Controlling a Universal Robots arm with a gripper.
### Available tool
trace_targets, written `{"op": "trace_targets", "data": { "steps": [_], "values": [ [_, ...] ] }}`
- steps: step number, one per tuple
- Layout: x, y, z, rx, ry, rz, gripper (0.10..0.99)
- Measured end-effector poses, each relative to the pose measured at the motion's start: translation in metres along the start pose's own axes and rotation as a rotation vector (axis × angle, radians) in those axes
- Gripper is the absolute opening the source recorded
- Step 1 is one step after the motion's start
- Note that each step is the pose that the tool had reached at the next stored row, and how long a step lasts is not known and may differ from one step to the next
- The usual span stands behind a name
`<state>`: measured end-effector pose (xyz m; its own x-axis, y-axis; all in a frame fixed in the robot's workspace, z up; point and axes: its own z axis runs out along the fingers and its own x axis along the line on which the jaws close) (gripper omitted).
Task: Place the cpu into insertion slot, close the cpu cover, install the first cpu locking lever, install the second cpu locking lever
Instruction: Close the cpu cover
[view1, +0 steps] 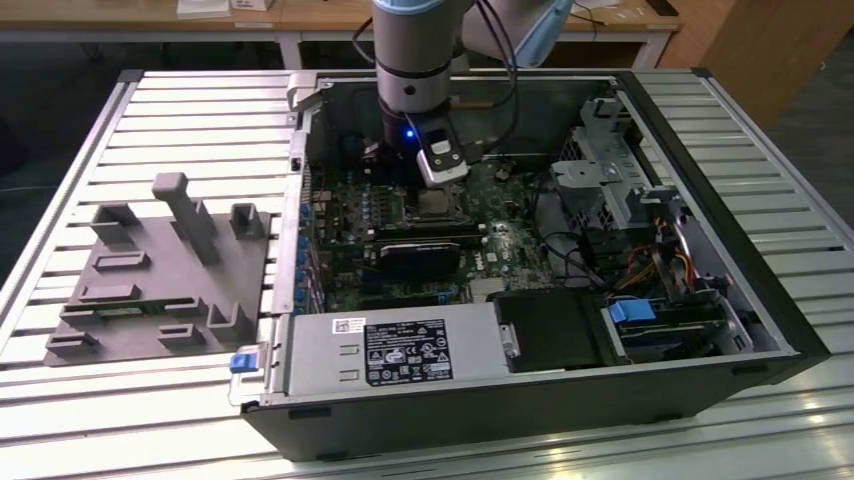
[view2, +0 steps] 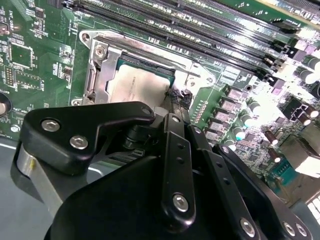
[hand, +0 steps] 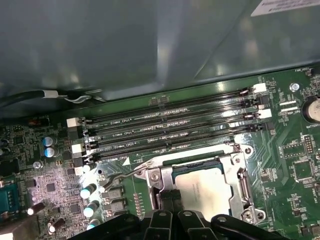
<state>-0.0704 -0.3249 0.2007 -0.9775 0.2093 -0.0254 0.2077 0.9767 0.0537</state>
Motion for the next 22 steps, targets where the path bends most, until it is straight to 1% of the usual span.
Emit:
{"op": "trace_targets", "data": {
  "steps": [4,7,10,14,15,17,19,22],
  "values": [
    [-0.0001,0.0002,-0.0055,0.0,0.0003,0.0,0.102],
    [-0.002,0.0007,-0.0057,0.0,0.0002,0.0,0.102],
    [-0.0085,0.002,-0.0055,0.001,0.0014,0.0,0.102],
    [-0.021,0.0047,-0.005,0.002,0.0052,0.0,0.102],
    [-0.0231,0.0051,-0.005,0.002,0.0062,0.0,0.102],
    [-0.0238,0.0052,-0.0061,0.003,0.0069,0.0,0.102],
    [-0.0239,0.0055,-0.0093,0.002,0.0068,0.0,0.102],
    [-0.0242,0.006,-0.0185,0.002,0.0067,0.0,0.102]
  ]
}}
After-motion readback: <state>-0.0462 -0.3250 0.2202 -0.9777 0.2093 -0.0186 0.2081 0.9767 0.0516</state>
